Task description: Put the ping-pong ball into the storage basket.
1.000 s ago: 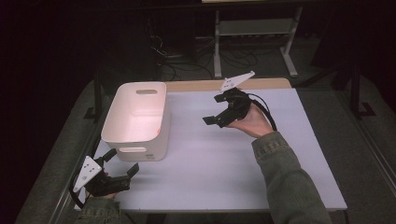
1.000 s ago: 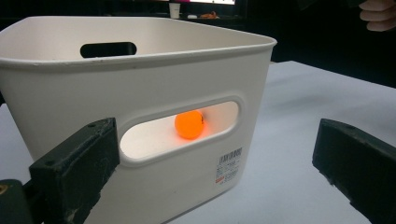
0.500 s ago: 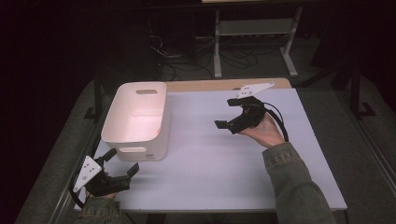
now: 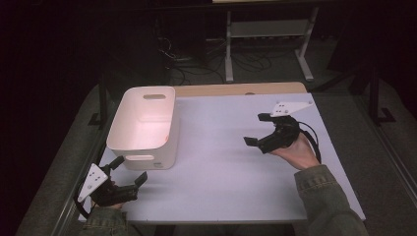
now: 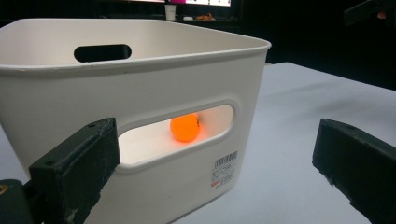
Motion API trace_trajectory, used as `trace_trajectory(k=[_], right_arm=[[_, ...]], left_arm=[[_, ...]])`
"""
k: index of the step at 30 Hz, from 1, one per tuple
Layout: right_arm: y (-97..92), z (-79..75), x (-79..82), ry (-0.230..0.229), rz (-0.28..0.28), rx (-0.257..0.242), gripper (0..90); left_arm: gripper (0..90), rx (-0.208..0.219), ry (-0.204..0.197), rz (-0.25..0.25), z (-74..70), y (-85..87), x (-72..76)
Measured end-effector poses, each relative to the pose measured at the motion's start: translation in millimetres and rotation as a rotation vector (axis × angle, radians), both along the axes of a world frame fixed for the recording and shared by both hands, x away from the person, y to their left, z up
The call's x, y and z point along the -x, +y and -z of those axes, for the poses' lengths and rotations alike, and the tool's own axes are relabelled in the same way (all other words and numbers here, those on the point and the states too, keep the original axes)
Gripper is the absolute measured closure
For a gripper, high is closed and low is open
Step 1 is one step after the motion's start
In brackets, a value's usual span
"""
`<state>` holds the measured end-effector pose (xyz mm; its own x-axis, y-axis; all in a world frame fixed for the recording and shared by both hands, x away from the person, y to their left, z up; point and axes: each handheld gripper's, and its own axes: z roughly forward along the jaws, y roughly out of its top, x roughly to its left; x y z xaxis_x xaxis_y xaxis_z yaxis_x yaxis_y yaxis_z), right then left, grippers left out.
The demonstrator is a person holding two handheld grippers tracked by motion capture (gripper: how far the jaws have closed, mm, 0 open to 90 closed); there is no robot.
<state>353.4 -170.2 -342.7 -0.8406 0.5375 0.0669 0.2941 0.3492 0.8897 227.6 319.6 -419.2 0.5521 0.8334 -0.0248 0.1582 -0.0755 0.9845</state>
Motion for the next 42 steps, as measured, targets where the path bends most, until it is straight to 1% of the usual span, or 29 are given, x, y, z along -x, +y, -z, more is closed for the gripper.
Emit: trace_trajectory(k=[5, 7, 10, 12, 21, 23, 28, 30, 32, 42], right_arm=[[-12.4, 7.3, 4.0, 0.011, 0.023, -0.008, 0.0], [-15.8, 9.7, 5.1, 0.020, 0.039, -0.024, 0.0], [-21.0, 13.9, 8.0, 0.017, 0.062, -0.041, 0.0], [-23.9, 16.8, 10.4, 0.022, 0.068, -0.054, 0.0], [-31.9, 24.2, 23.0, 0.000, 0.092, -0.048, 0.0], [-35.8, 27.3, 26.0, 0.000, 0.102, -0.057, 0.0], [-43.9, 36.3, 31.4, 0.005, 0.125, -0.058, 0.0], [-46.5, 38.4, 33.3, 0.006, 0.129, -0.061, 0.0], [-49.6, 40.8, 35.5, -0.004, 0.136, -0.064, 0.0], [-59.9, 53.1, 44.1, 0.000, 0.160, -0.067, 0.0]], left_arm=[[0.2, -0.001, -0.002, 0.001, -0.2, -0.3, -0.2], [0.2, -0.003, -0.002, 0.000, -0.2, -0.2, -0.1], [0.3, -0.004, -0.002, -0.004, -0.2, 0.0, 0.3], [0.2, -0.005, -0.002, -0.005, -0.2, 0.1, 0.1], [0.2, -0.007, -0.005, -0.005, -0.3, 0.1, 0.6], [0.2, -0.007, -0.004, -0.007, -0.3, 0.1, 0.5], [0.2, -0.005, -0.007, -0.009, -0.3, 0.2, 1.0], [0.2, -0.006, -0.006, -0.009, -0.3, 0.2, 0.9], [0.2, -0.006, -0.006, -0.009, -0.3, 0.1, 0.9], [0.3, -0.009, -0.005, -0.013, -0.2, 0.5, 0.7]])
